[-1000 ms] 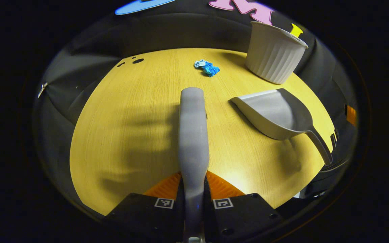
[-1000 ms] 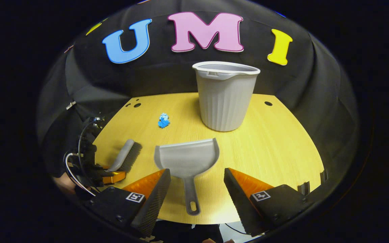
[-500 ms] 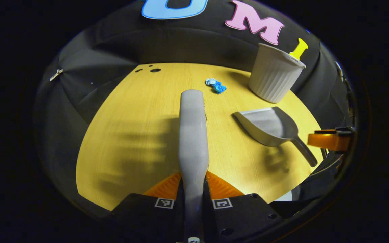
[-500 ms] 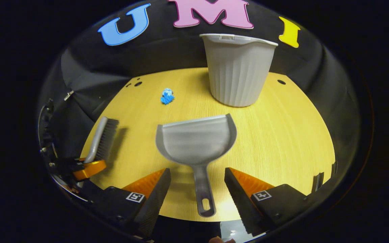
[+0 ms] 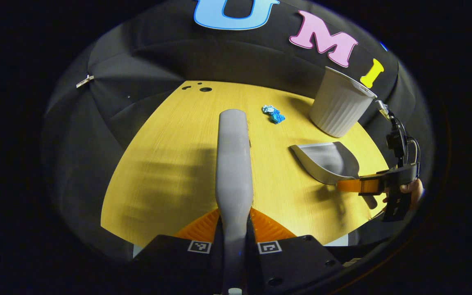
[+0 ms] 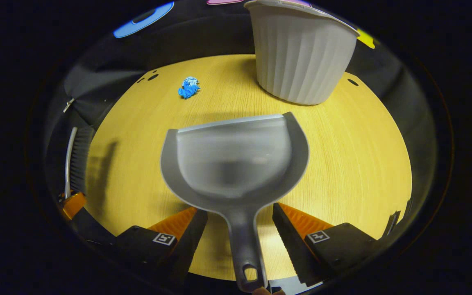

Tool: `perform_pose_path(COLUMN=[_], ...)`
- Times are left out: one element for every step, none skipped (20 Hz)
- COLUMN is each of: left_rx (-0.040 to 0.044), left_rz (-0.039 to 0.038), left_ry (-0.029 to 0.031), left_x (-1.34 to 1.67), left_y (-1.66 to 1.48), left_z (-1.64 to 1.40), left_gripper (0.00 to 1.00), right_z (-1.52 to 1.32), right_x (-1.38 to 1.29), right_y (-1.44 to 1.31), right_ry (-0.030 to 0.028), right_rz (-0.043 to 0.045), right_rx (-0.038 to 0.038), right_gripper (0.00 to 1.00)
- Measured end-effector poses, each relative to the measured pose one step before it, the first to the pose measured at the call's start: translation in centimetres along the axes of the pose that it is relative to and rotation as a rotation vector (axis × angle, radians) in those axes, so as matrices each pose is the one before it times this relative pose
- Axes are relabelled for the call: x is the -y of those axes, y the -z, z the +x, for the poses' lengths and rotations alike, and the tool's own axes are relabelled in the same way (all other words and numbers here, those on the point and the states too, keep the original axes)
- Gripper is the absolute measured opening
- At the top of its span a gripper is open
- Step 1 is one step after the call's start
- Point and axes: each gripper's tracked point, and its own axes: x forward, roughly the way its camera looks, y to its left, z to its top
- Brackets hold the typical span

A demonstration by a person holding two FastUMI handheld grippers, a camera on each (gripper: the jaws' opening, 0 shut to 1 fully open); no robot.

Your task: Pick up the small broom and dustpan from the desktop, sweep the trash into the dustpan with the broom, and then empty the trash into the garbage bin.

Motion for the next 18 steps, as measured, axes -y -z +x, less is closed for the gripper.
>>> perform_pose_path(left_rx=[-0.00042,-0.00223,-0.00401,-0.00323,-0.00103,-0.00210,-0.00340,-0.00349,-0.00297,-0.00238,-0.00196,-0.00646,-0.00803,-0.00493,-0.00517,-0.00795,-0.01326,-0.00972], left_rz=[-0.00701,-0.00685,-0.00277,0.00224,0.00314,0.00195,0.00216,0.00421,0.00565,0.00754,0.01055,0.01427,0.01925,0.02505,0.03149,0.03253,0.02550,0.01972], left_ry=[-0.00395,-0.00107,-0.00215,-0.00598,-0.00666,-0.00292,0.00149,0.00030,-0.00140,0.00033,0.00024,0.00055,-0.00010,0.00127,-0.00285,-0.01208,-0.01296,-0.00145], left_x=[-0.085,0.028,0.049,0.022,0.016,0.212,0.280,0.328,0.335,0.385,0.408,0.274,0.223,0.123,-0.167,-0.430,-0.539,-0.416], left_y=[-0.292,-0.362,-0.222,-0.417,-0.298,-0.445,-0.485,-0.477,-0.413,-0.558,-0.568,-0.561,-0.441,-0.615,-0.742,-0.775,-0.714,-0.993], left_z=[-0.007,-0.053,0.099,0.209,0.066,0.141,0.269,0.317,0.383,0.409,0.514,0.544,0.677,0.689,0.782,0.977,0.966,0.989], left_gripper=[0.27,0.27,0.27,0.27,0.27,0.27,0.27,0.27,0.27,0.27,0.27,0.27,0.30,0.27,0.27,0.27,0.27,0.27], right_z=[0.555,0.408,0.417,-0.158,0.290,0.109,0.111,-0.065,-0.036,0.015,0.118,0.170,-0.278,-0.304,0.093,0.037,-0.010,-0.291], right_x=[0.022,0.110,-0.115,0.040,-0.259,0.327,0.194,0.229,0.199,0.428,0.387,-0.036,-0.146,-0.050,0.113,0.342,0.359,0.211], right_y=[0.134,0.123,0.103,-0.387,-0.080,-0.248,-0.109,0.008,0.015,-0.043,-0.066,-0.051,0.182,0.215,0.096,0.133,0.096,0.162], right_ry=[0.00661,0.00553,0.00036,-0.00013,-0.01480,0.00461,-0.00153,-0.00110,-0.00059,0.00371,-0.00135,-0.02004,-0.02148,-0.01779,-0.01241,-0.00121,-0.00574,-0.00979], right_rz=[-0.01065,-0.00746,-0.00195,-0.00501,-0.00644,-0.01012,-0.00343,0.00037,0.00019,-0.00593,-0.00770,-0.00437,-0.01130,-0.01187,-0.01582,-0.02737,-0.02426,-0.01777], right_rx=[-0.01236,-0.01217,-0.01321,0.00460,-0.00638,-0.00154,-0.00961,-0.00232,-0.00822,-0.00794,-0.00643,-0.01355,-0.01152,-0.01491,-0.01274,-0.01760,-0.00808,-0.00539], right_gripper=[1.00,1.00,1.00,1.00,1.00,0.95,0.89,0.77,0.72,0.64,0.57,0.40,0.32,0.32,0.38,0.36,0.35,0.34])
